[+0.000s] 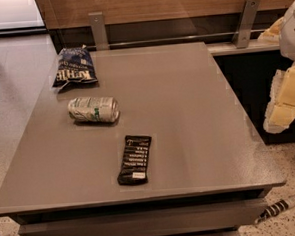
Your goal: Place 7up can upright
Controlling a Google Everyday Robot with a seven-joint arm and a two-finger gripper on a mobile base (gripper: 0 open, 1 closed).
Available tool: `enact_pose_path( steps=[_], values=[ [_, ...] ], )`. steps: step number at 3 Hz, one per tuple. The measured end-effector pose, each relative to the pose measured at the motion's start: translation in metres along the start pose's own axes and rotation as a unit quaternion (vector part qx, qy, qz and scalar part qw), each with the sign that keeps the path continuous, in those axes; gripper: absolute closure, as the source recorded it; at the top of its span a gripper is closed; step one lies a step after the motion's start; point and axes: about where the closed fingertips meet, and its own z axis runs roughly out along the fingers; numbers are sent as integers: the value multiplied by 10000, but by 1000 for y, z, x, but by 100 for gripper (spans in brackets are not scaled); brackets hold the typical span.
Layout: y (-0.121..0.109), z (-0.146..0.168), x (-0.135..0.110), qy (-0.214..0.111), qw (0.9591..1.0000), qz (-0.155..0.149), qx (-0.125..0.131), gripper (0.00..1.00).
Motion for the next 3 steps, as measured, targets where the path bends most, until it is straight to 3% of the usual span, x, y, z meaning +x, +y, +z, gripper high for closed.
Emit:
enact_pose_path(
  steps=[1, 2, 3],
  values=[
    [-1, 0, -2, -15, 10000, -7, 0, 0],
    [-24, 2, -28, -253, 9996, -117, -30, 0],
    [-48, 16, -103, -464, 9979, -437, -122, 0]
  ],
)
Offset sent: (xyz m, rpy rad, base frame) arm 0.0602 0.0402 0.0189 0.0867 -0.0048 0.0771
